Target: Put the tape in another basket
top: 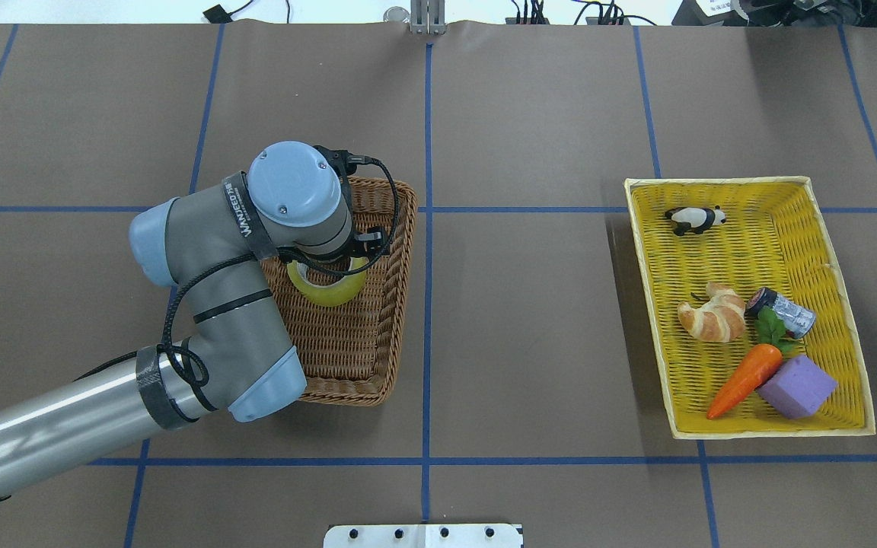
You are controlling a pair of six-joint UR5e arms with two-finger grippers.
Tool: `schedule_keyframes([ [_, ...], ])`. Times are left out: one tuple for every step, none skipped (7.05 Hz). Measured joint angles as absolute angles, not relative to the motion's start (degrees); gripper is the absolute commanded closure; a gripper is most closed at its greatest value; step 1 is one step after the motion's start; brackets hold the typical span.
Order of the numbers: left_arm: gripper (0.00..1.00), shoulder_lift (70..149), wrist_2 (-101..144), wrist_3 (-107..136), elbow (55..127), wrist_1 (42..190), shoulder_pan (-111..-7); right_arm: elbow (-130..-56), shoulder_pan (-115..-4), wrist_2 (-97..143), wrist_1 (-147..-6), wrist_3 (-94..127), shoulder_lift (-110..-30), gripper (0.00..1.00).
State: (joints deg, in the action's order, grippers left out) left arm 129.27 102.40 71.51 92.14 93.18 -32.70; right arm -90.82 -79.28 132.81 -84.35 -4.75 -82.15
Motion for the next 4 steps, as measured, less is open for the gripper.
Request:
schedule_keyframes([
  [0.03,127.2,102.6,68.8,95.5,92.3,-33.7,-90.8,-79.3,132.8,-84.3,-4.7,-82.1,0.0],
  [0.03,124.1,102.8,63.2,100.6,90.2,-35.2,-90.8,-79.3,132.7,-84.3,-4.7,-82.0,0.0],
  [0.03,120.7,104.0,57.9,105.6,87.9,-37.4,-90.8,-79.3,132.7,-84.3,-4.7,-82.0,0.0],
  [0.03,117.0,107.1,53.2,109.7,86.6,-40.8,-90.9,-79.3,132.6,-84.3,-4.7,-82.0,0.0],
])
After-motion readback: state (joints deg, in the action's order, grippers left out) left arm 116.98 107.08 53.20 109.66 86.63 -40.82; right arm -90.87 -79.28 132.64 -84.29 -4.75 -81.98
